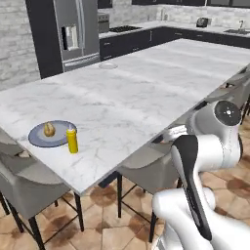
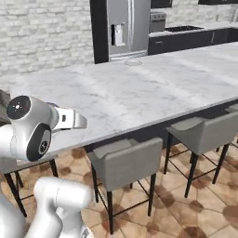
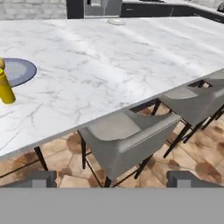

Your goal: Move the hot dog bun to the plate on the dining table and place the condiment next to that plate. Then navigate to the fridge and take the sausage and place it on the plate as well.

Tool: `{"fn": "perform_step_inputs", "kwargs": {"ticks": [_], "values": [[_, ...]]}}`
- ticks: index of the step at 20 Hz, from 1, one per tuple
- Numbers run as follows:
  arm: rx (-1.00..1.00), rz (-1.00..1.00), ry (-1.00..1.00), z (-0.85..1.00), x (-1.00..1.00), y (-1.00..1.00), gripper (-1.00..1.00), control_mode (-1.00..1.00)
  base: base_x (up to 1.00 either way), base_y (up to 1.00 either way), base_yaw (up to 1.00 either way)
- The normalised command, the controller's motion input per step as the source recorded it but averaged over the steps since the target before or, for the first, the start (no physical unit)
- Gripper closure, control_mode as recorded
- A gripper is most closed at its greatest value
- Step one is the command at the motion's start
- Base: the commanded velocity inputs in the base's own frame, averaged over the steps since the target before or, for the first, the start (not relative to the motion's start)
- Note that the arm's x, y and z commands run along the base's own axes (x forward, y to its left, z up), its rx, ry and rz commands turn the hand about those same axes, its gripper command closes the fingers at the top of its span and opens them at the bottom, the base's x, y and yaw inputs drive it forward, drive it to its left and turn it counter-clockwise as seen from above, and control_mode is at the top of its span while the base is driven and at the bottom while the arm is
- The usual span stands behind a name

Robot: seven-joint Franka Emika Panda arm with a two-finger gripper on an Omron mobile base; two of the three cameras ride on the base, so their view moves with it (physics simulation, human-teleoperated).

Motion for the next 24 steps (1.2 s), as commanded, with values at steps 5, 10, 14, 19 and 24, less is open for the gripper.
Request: {"fn": "perform_step_inputs", "kwargs": {"ticks": [5, 10, 14, 19, 24], "values": [[0.00, 0.00, 0.00, 0.00, 0.00, 0.00, -1.00, 1.00, 0.14, -0.71, -0.57], [0.00, 0.00, 0.00, 0.00, 0.00, 0.00, -1.00, 1.00, 0.38, -0.94, -0.41], [0.00, 0.00, 0.00, 0.00, 0.00, 0.00, -1.00, 1.00, 0.57, -0.91, -0.29], [0.00, 0.00, 0.00, 0.00, 0.00, 0.00, -1.00, 1.00, 0.82, -0.56, -0.26], [0.00, 0.00, 0.00, 0.00, 0.00, 0.00, -1.00, 1.00, 0.90, -0.06, -0.32]]}}
